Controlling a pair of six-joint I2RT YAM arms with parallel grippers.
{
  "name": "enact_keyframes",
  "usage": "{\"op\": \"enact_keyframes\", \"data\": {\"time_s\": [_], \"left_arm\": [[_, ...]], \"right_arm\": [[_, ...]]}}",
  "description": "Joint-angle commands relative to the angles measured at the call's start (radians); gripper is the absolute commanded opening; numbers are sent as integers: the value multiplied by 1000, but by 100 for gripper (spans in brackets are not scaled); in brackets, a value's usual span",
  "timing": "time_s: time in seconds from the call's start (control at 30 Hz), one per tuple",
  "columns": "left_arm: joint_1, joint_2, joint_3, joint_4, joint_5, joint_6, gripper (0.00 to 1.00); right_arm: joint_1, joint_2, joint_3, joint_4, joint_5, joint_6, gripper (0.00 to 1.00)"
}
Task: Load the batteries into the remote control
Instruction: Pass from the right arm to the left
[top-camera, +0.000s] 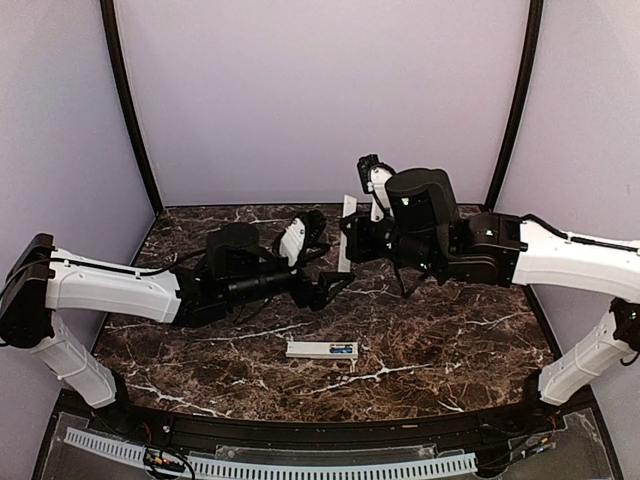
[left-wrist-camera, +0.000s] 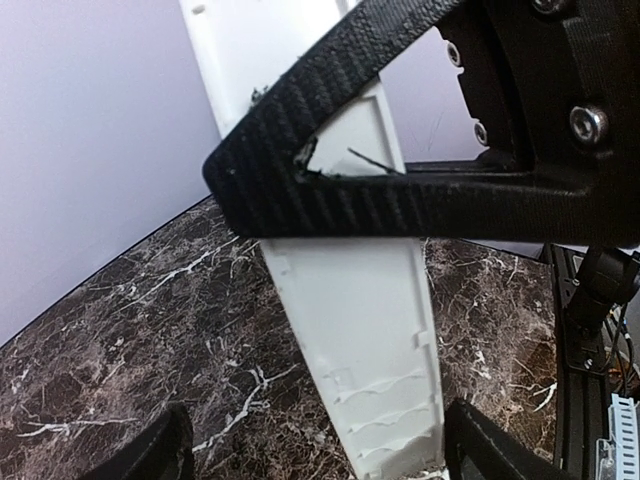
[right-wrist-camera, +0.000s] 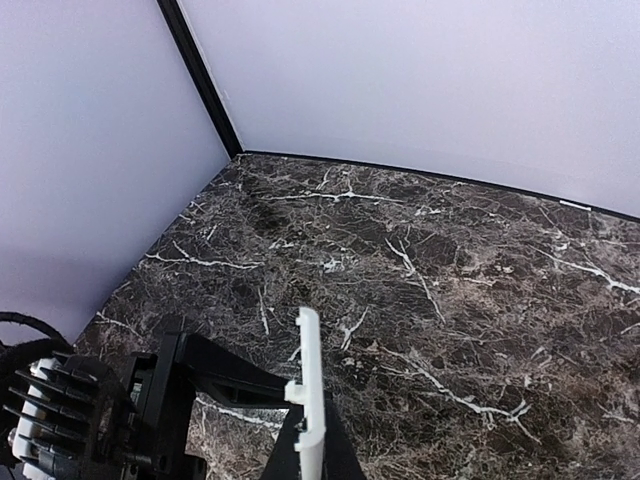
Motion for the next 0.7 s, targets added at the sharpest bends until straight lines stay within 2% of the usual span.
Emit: {"op": "enact_keyframes", "data": {"time_s": [0.0, 0.23, 0.33, 0.4, 0.67], "left_arm": [[-4, 2, 30, -12, -27, -4, 82], [-4, 14, 52, -8, -41, -8, 65], [-4, 13, 52, 5, -35, -9, 63], [-4, 13, 50, 11, -35, -9, 55], [-5, 4, 34, 28, -32, -38, 37]], "right_arm": [[19, 23, 39, 33, 27, 8, 0], [30, 54, 65, 19, 25, -3, 0], [30, 59, 66, 17, 27, -3, 0], [30, 61, 66, 16, 25, -3, 0], [31, 55, 63, 27, 12, -18, 0]]}}
